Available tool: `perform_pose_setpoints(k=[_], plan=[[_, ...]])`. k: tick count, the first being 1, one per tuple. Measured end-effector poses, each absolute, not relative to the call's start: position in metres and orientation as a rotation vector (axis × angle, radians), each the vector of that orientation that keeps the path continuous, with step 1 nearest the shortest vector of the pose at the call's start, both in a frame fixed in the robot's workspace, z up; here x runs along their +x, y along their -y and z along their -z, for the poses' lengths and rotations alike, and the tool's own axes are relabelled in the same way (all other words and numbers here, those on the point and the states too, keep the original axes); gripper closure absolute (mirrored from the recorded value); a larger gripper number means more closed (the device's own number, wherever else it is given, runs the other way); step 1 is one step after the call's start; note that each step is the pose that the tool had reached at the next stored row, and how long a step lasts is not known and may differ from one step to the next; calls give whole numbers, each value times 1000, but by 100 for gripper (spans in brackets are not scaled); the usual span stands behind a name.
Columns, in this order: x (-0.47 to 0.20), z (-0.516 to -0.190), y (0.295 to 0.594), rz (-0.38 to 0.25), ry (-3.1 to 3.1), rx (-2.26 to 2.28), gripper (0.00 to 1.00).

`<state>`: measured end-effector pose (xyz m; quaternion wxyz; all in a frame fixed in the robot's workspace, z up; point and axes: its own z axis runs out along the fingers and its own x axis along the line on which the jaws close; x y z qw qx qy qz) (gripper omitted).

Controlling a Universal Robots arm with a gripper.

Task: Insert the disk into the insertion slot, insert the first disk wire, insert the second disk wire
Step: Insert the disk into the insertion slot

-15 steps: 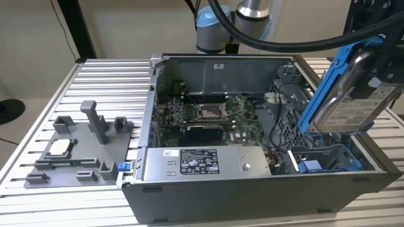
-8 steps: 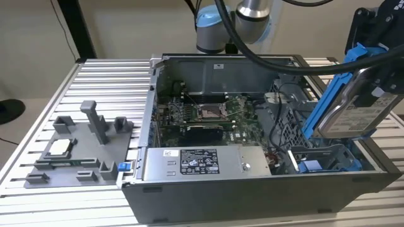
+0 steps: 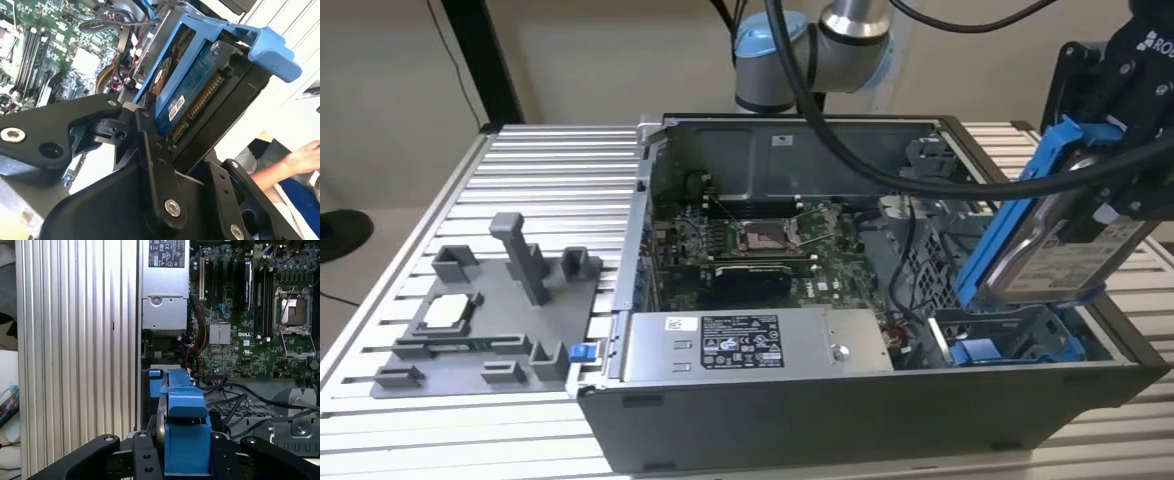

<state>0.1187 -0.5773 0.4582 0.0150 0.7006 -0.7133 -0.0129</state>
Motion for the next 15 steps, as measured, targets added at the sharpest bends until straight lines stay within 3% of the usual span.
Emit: perform_pose_setpoints(k=[15], plan=[[121,-431,573,40,2220,2180,100]])
